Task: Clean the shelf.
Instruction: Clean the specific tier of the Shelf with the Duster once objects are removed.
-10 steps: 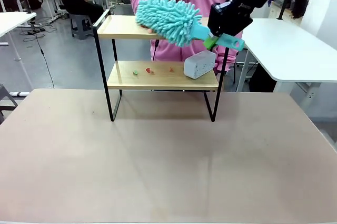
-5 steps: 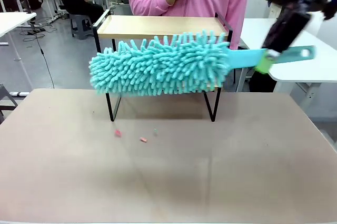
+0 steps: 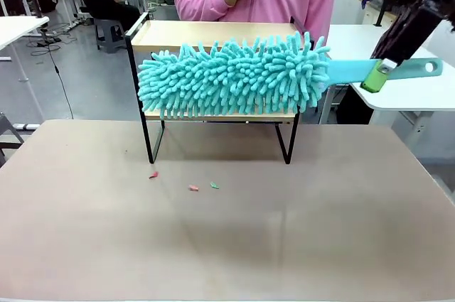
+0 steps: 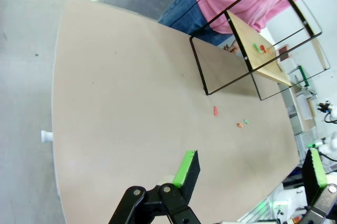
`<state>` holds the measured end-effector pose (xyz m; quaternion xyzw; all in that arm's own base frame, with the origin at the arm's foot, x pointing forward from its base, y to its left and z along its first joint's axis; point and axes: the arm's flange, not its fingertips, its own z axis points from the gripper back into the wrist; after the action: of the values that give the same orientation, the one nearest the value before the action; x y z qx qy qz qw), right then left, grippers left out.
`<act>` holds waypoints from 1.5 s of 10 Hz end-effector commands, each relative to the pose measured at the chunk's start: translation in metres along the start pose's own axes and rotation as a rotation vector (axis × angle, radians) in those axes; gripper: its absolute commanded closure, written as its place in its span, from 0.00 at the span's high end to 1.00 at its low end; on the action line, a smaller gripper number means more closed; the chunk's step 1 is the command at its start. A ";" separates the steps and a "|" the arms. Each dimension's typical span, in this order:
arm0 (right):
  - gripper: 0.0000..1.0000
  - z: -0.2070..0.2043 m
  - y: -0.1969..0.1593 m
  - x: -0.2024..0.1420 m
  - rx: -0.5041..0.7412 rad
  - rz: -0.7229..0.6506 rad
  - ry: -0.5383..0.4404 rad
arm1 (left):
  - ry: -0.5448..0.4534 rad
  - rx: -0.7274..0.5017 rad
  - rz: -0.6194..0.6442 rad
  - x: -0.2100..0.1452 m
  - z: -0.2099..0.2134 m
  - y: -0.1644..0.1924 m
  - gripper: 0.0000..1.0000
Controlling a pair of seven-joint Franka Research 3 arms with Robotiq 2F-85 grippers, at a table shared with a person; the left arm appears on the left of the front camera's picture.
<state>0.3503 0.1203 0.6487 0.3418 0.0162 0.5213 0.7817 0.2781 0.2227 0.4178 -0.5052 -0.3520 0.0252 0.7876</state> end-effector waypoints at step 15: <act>0.12 -0.022 -0.052 -0.347 0.272 -0.940 -0.858 | -0.011 -0.014 -0.024 0.000 -0.001 0.000 1.00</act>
<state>0.2301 -0.1619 0.4866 0.5655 -0.0667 -0.0845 0.8177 0.2778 0.2226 0.4179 -0.5048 -0.3519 0.0252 0.7878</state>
